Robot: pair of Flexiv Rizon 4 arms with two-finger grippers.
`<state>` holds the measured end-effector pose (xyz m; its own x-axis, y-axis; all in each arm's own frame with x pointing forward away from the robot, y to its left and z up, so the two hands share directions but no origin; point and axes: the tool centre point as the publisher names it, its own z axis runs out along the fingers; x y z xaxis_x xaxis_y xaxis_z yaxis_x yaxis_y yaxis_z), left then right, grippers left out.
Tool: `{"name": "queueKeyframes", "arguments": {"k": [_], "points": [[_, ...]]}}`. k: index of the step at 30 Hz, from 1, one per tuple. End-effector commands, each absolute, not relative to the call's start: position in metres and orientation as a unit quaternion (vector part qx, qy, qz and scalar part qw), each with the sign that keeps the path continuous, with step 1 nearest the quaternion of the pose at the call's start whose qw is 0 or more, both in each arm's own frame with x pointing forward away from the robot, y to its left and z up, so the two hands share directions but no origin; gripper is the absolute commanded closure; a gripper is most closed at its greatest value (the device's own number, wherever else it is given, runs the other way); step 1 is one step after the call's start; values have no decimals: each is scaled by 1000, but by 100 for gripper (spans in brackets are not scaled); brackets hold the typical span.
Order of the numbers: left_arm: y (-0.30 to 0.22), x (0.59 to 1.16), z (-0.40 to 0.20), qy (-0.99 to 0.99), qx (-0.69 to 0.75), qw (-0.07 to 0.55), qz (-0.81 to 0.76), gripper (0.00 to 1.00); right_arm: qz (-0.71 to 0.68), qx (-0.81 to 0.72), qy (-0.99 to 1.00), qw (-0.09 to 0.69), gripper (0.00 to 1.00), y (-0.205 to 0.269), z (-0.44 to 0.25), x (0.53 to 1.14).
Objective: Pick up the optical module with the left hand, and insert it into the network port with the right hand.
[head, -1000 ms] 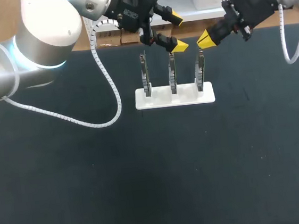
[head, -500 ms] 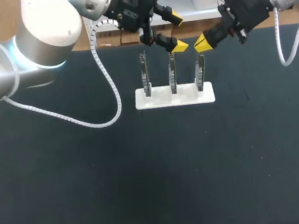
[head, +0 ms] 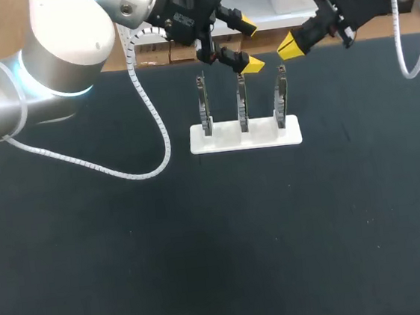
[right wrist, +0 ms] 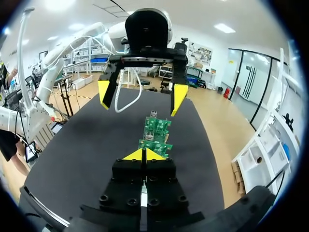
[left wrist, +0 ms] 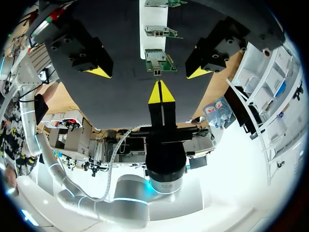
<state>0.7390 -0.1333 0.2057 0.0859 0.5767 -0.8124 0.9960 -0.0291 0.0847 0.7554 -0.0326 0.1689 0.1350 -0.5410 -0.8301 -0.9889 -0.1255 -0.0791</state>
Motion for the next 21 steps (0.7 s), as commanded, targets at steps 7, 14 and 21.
{"name": "queueKeyframes", "arguments": {"k": [7, 14, 21], "points": [[-134, 741, 207, 606, 651, 342, -302, 0, 340, -666, 575, 333, 100, -31, 155, 755], [-134, 741, 207, 606, 651, 342, -302, 0, 345, -661, 579, 329, 100, -31, 151, 755], [-134, 741, 207, 606, 651, 342, -302, 0, 350, -657, 581, 329, 100, -31, 145, 754]]}}
